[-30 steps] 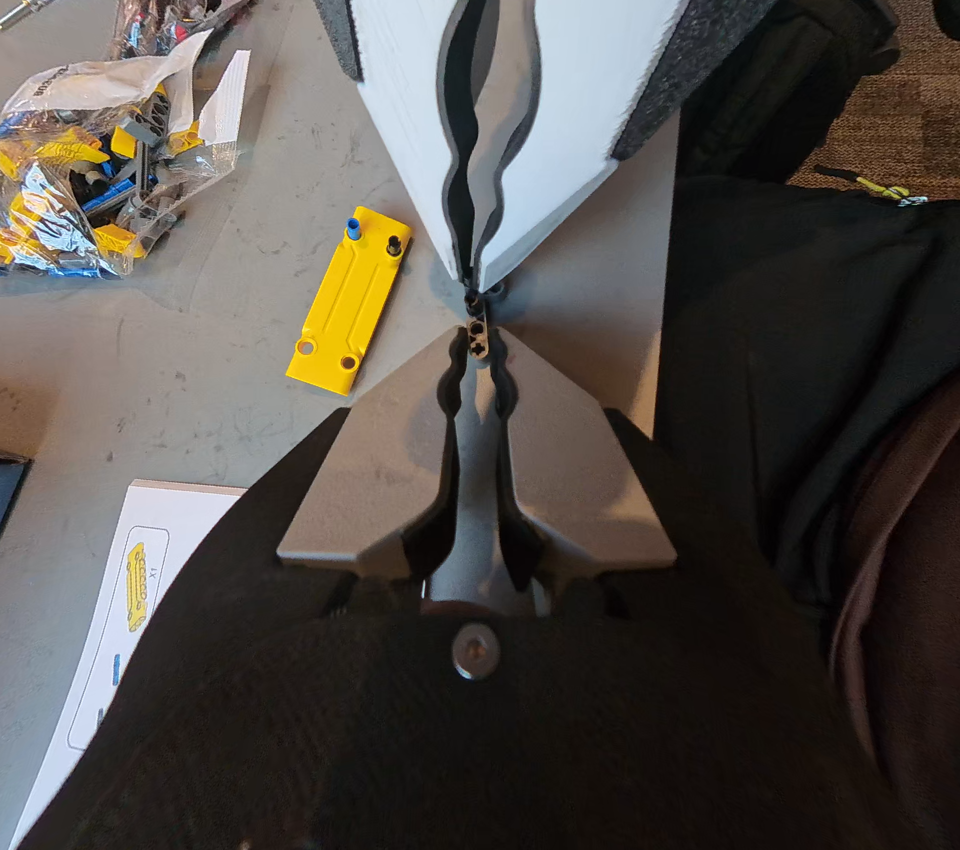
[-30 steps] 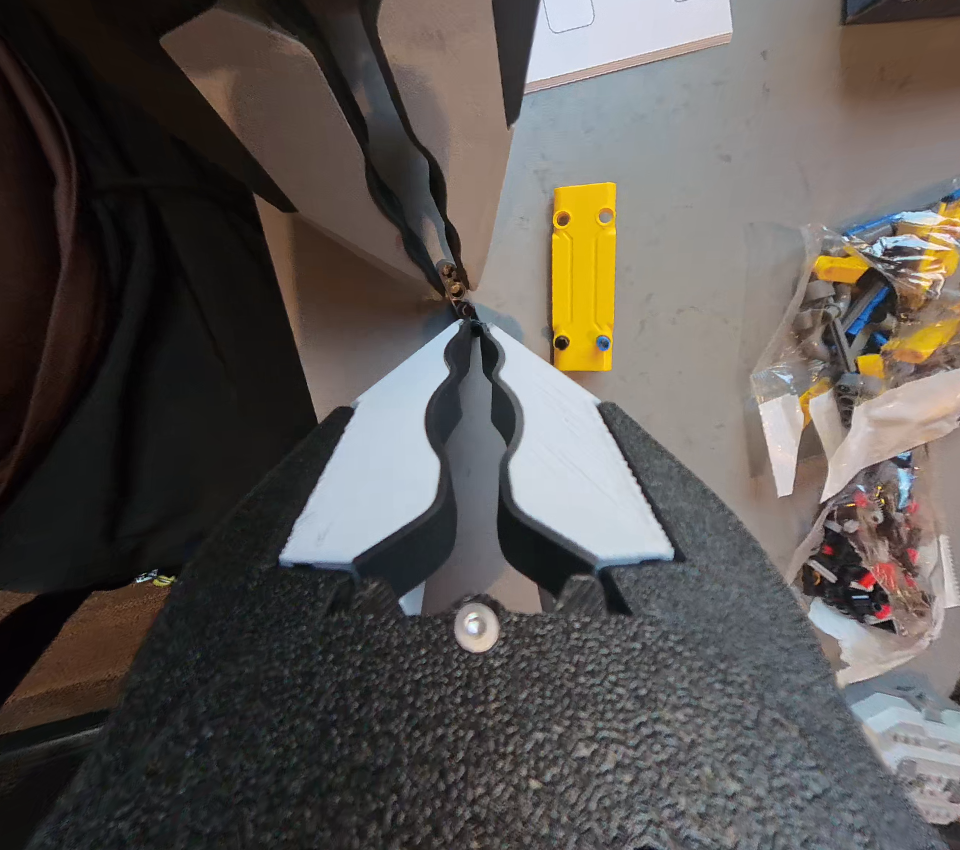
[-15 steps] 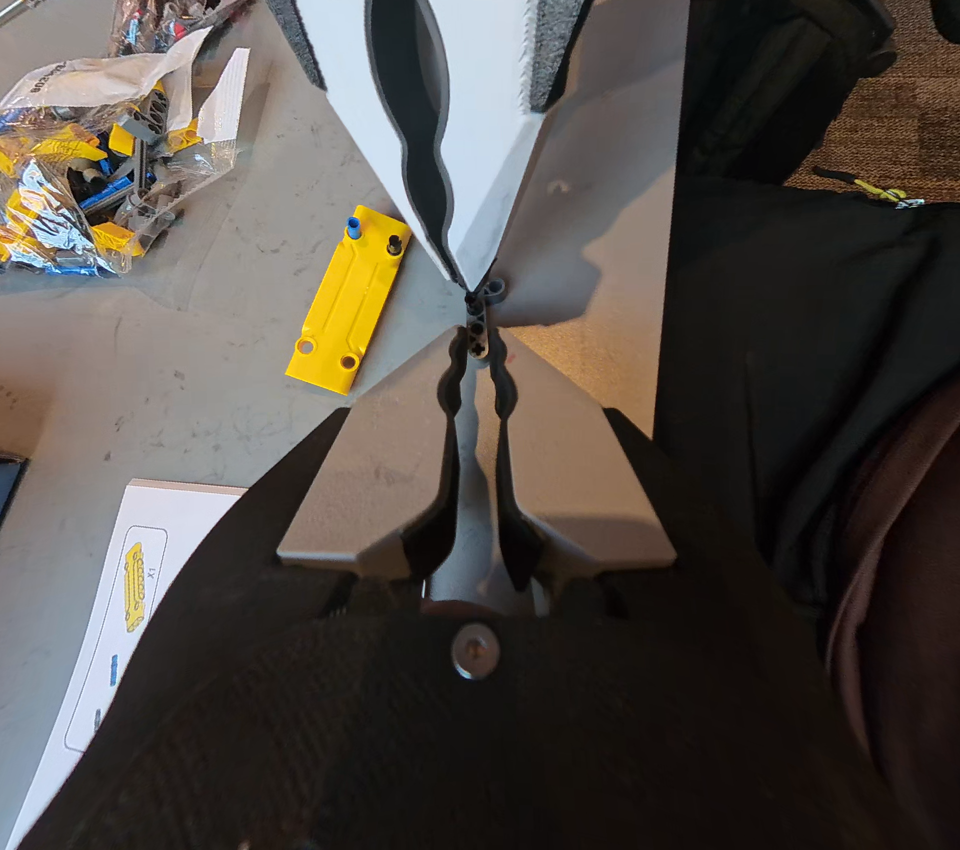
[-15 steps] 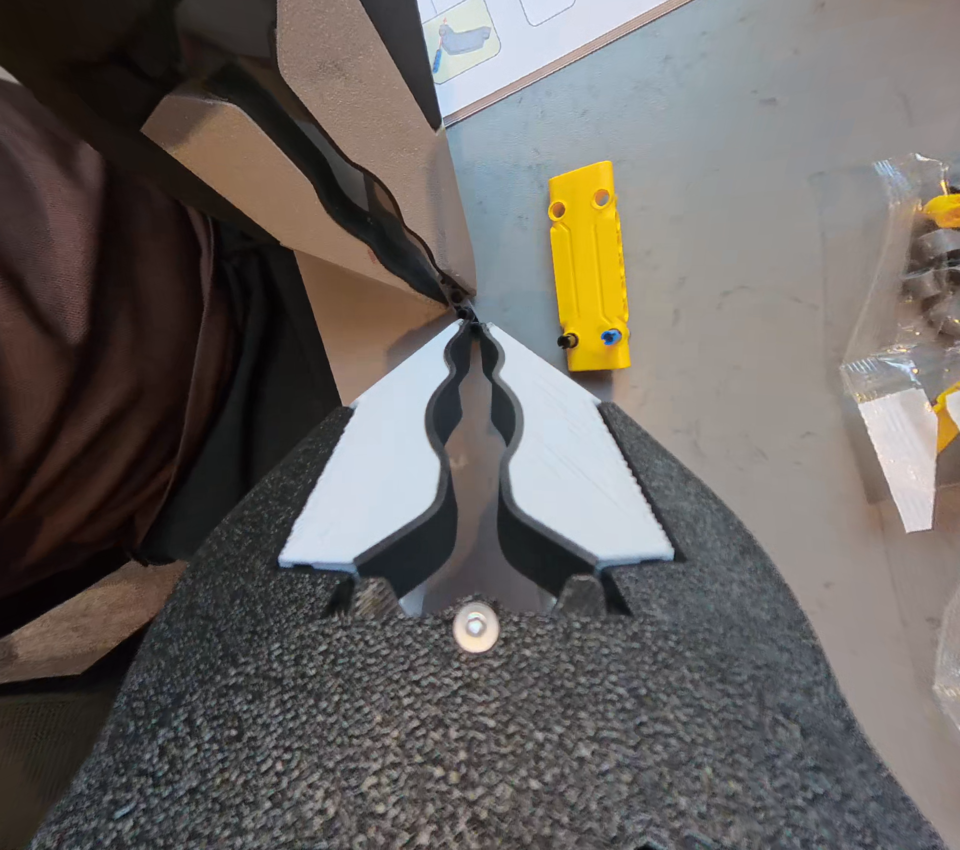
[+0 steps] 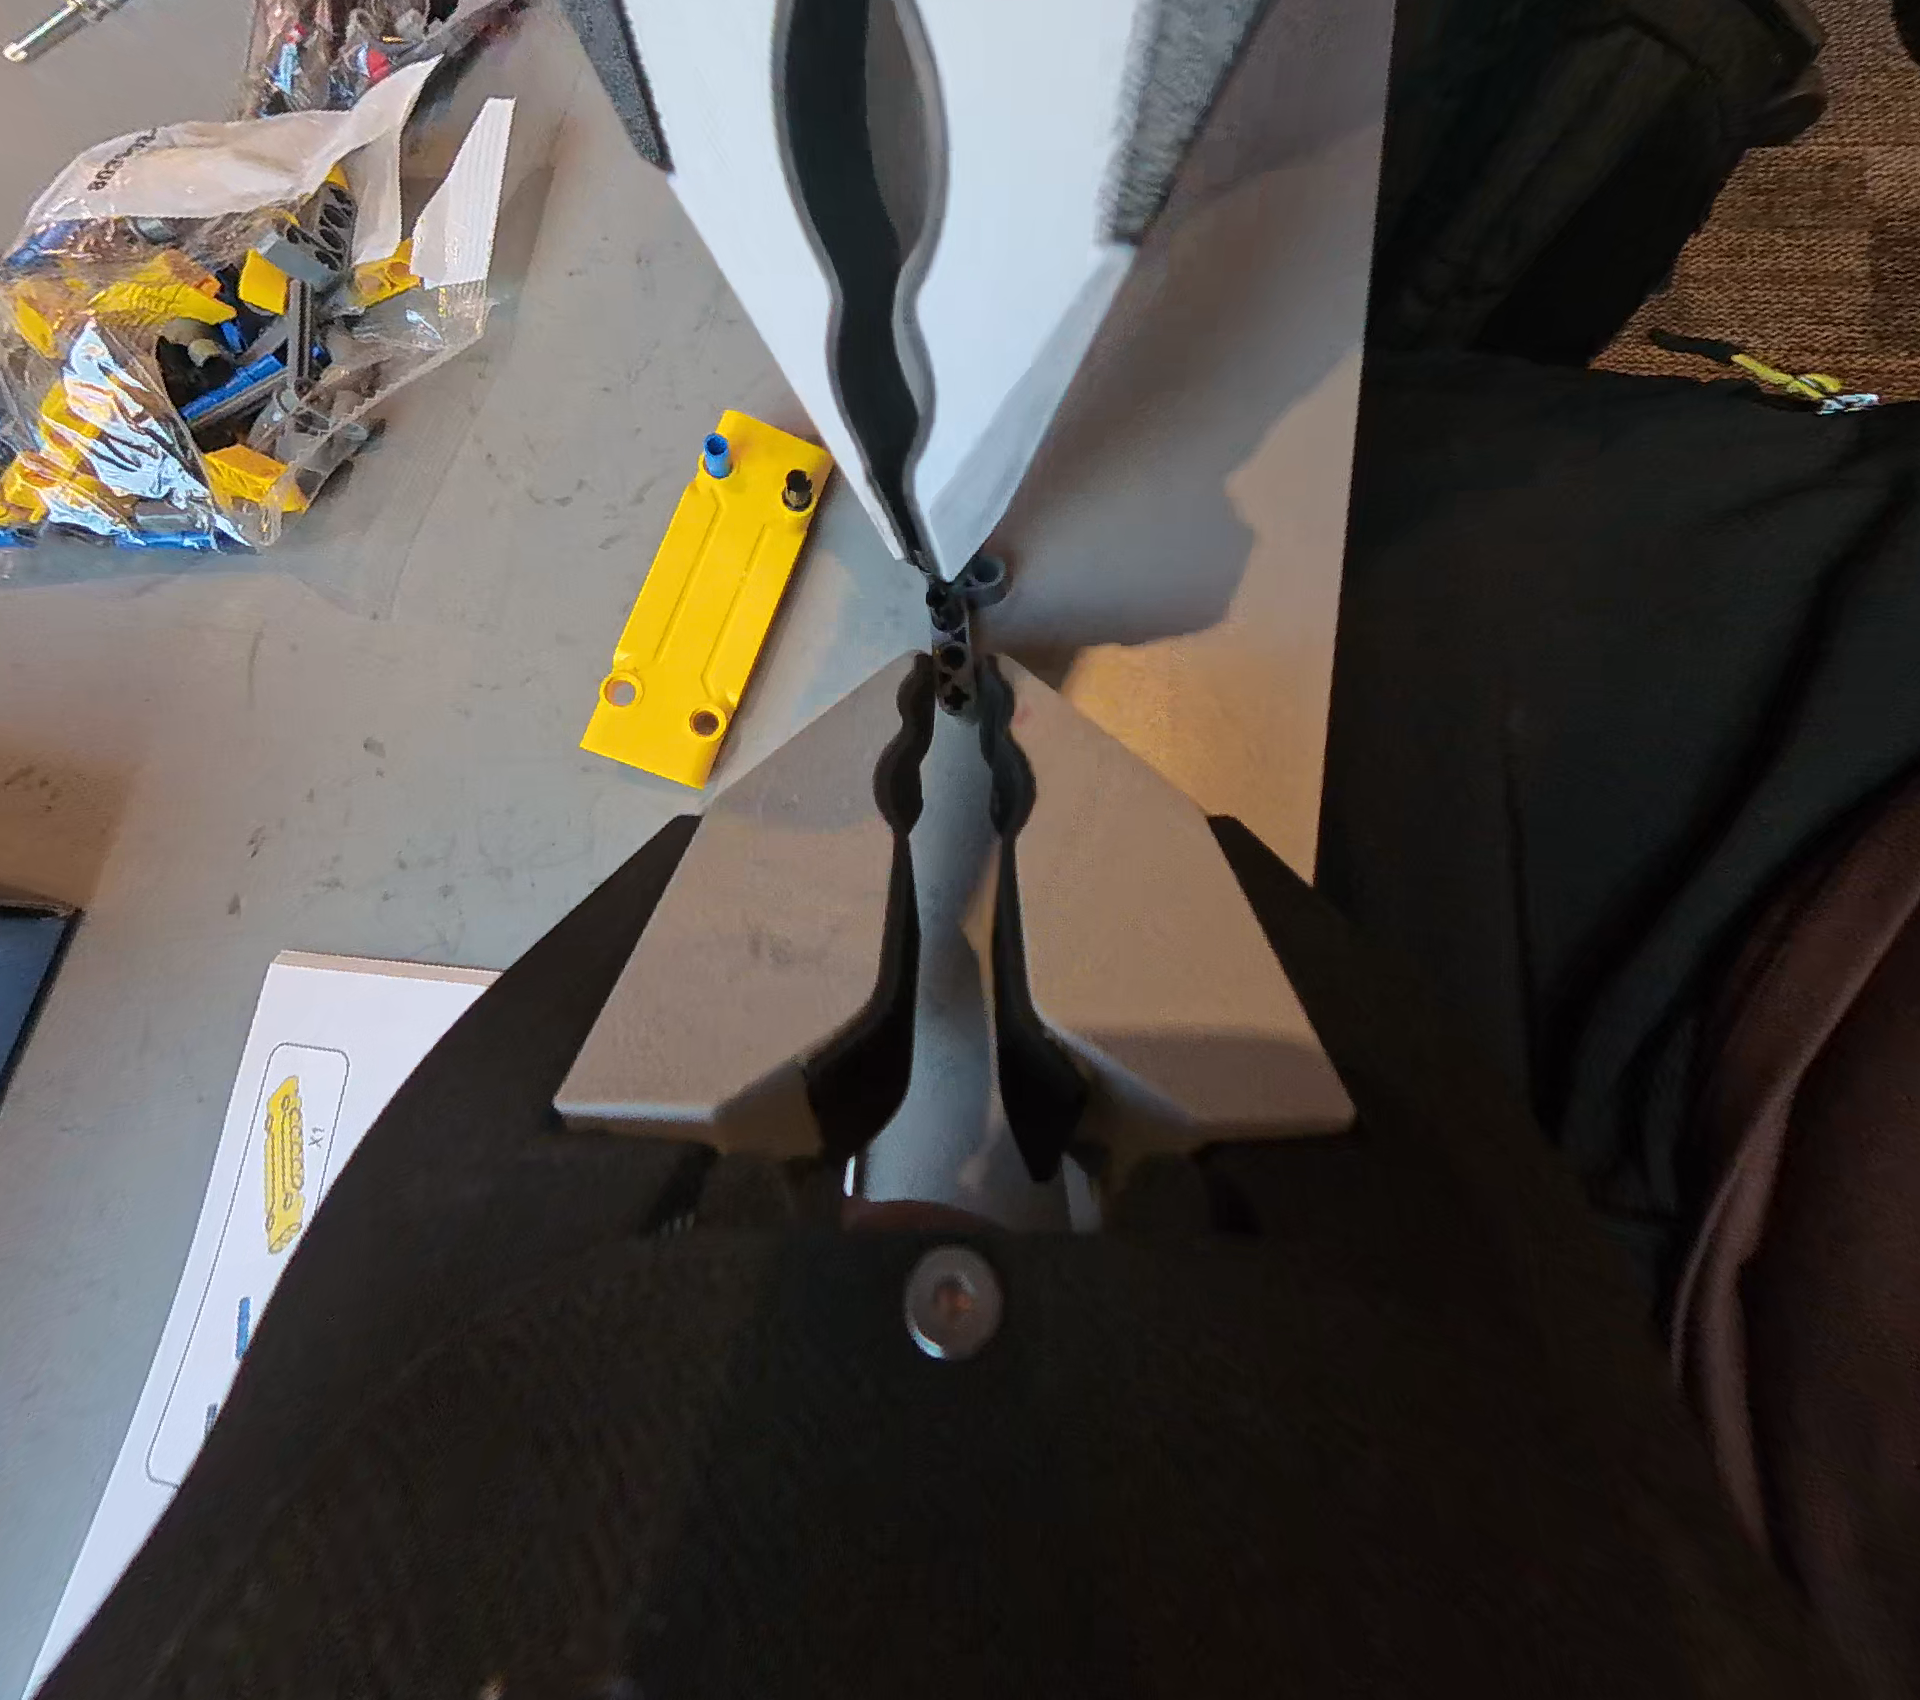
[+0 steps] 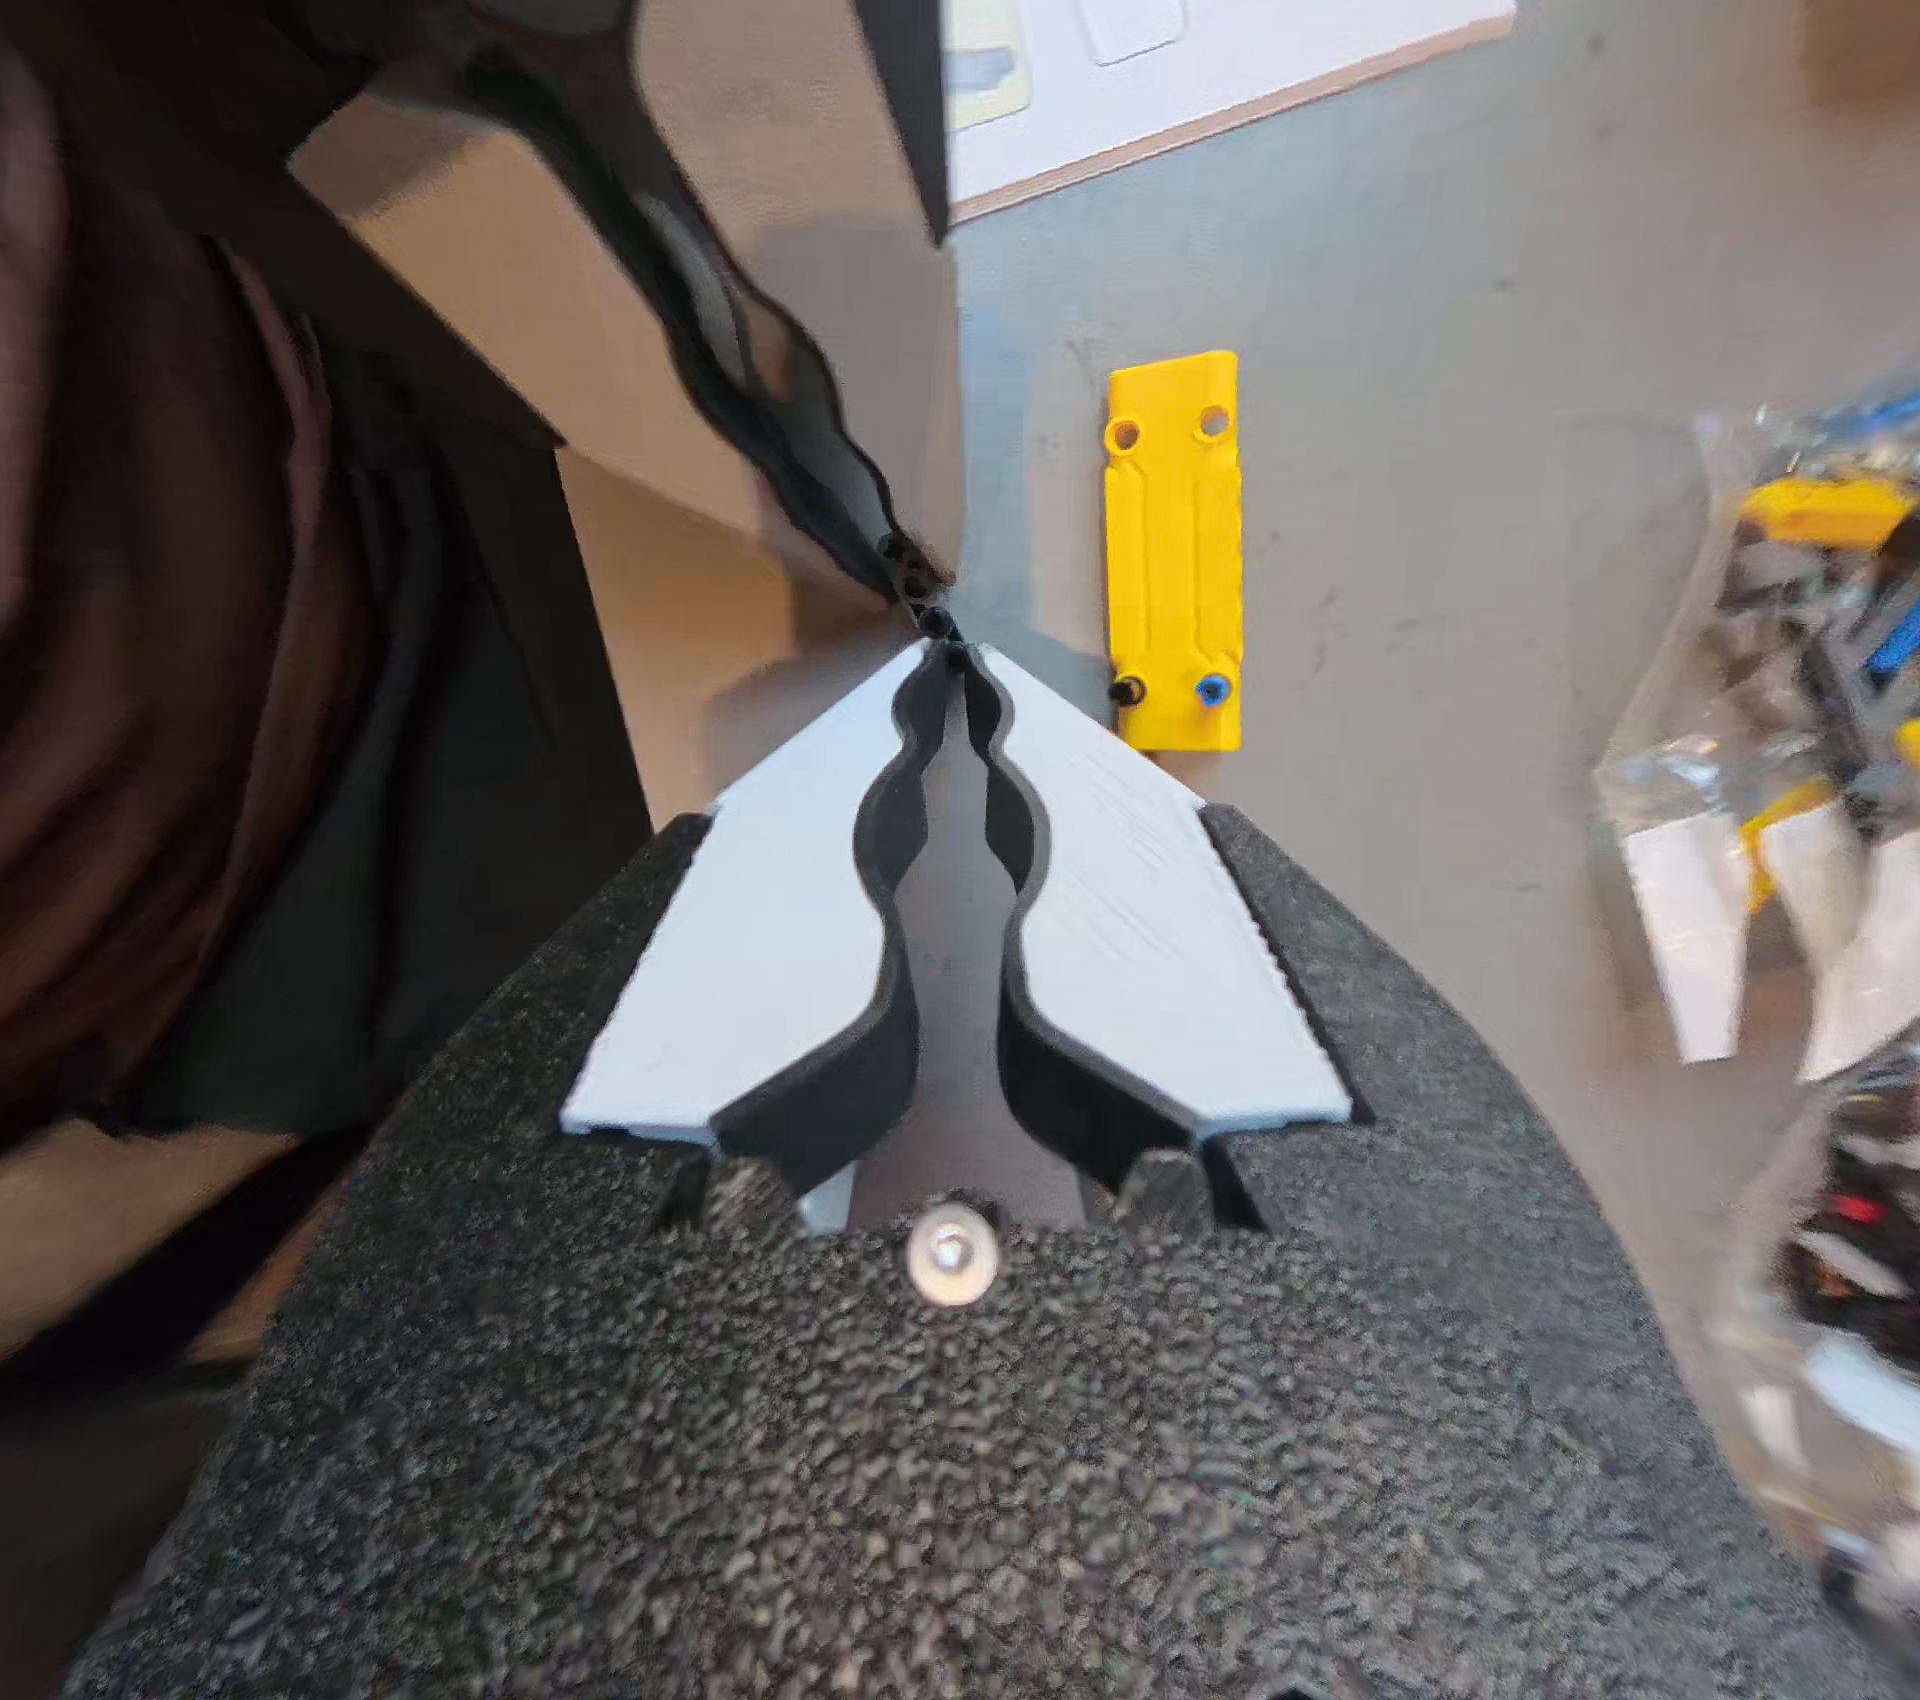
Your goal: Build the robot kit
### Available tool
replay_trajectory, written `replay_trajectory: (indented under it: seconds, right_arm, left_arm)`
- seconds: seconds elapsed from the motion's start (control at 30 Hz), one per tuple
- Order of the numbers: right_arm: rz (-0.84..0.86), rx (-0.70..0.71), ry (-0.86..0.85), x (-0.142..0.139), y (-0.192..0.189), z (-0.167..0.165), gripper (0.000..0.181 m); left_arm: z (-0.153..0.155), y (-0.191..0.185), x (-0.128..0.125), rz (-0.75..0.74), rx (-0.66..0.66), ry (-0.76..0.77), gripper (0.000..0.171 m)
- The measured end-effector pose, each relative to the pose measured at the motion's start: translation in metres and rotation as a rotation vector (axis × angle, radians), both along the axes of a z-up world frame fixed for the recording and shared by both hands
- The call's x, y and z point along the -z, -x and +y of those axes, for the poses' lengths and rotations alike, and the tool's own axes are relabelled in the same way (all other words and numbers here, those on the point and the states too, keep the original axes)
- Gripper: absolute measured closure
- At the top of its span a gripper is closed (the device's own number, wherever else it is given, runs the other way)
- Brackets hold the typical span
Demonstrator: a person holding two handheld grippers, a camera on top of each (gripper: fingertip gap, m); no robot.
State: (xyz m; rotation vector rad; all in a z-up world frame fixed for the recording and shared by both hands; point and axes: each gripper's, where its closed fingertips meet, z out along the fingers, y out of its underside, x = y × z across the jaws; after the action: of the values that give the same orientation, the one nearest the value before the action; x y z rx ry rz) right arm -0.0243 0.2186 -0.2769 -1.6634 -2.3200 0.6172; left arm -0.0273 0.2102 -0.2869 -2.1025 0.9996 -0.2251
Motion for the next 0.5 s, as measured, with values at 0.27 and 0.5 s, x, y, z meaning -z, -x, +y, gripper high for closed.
replay_trajectory:
  seconds: [0.27, 0.5]
  right_arm:
    - [0.006, 0.241, 0.320, -0.0003, -0.0036, 0.0004, 0.177]
    - [-0.075, 0.077, 0.016, 0.0001, -0.0048, 0.0004, 0.177]
  left_arm:
    - [-0.0004, -0.0010, 0.0001, -0.012, 0.007, 0.010, 0.166]
    - [-0.0003, -0.0012, 0.0001, -0.018, 0.008, 0.017, 0.166]
